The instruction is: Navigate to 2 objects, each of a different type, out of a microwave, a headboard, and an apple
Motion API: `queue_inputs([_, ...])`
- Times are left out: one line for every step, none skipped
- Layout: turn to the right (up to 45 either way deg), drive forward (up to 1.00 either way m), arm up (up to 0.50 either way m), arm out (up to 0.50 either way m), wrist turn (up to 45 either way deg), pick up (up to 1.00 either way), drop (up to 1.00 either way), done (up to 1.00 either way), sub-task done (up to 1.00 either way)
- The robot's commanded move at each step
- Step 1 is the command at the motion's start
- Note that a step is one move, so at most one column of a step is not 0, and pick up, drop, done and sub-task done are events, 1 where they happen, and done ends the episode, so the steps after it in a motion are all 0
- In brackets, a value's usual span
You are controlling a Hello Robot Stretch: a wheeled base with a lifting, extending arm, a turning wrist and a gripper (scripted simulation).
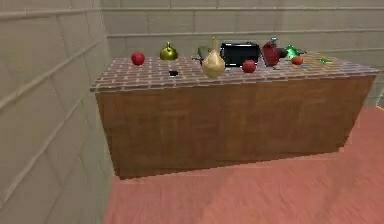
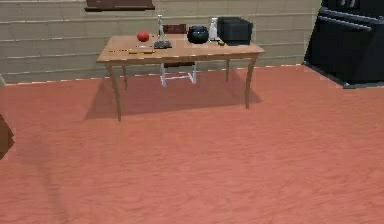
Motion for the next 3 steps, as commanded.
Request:
queue_inputs([0.0,0.85,0.0,0.0,0.0,0.0,0.0,0.0,0.0])
queue_inputs([27.0,0.0,0.0,0.0,0.0,0.0,0.0,0.0,0.0])
queue_inputs([0.0,0.0,0.0,0.0,0.0,0.0,0.0,1.0,0.0])
